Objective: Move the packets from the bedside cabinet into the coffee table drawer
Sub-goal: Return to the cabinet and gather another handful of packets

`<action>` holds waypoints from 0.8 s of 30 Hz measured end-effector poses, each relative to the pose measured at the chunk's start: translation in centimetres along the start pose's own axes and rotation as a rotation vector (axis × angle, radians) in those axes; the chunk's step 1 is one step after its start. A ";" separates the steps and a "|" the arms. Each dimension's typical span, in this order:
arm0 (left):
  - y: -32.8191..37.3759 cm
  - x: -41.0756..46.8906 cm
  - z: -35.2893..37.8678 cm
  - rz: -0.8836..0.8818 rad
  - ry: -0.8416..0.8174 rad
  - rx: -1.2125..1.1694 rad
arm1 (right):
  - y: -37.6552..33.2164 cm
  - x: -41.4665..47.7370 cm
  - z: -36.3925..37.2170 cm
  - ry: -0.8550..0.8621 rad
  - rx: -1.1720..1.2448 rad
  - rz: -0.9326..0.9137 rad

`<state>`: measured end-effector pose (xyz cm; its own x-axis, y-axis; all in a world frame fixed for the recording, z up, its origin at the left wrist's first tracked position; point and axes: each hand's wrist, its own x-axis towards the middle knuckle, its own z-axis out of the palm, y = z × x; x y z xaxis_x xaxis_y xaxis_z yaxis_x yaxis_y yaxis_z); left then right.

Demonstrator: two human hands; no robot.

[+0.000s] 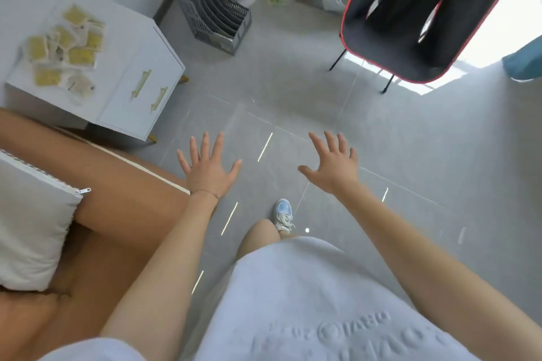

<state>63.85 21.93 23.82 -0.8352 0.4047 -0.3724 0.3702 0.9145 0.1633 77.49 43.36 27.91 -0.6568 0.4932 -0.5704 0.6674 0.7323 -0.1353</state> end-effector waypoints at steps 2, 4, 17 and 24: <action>-0.6 0.8 -0.7 -0.051 -0.003 -0.022 | -1.2 2.0 -1.4 -0.016 -0.027 -0.042; -1.3 1.6 -1.2 -0.097 0.001 -0.038 | -2.8 4.0 -2.7 -0.026 -0.062 -0.097; -10.4 13.4 -6.0 -0.303 0.008 -0.122 | -18.2 17.2 -7.8 -0.062 -0.254 -0.315; -17.0 19.6 -9.8 -0.348 -0.021 -0.159 | -28.5 22.9 -10.2 -0.101 -0.292 -0.374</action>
<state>37.18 14.38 22.69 -0.8907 0.0712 -0.4490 -0.0031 0.9867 0.1625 39.82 38.55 27.02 -0.7858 0.1332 -0.6039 0.2558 0.9591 -0.1212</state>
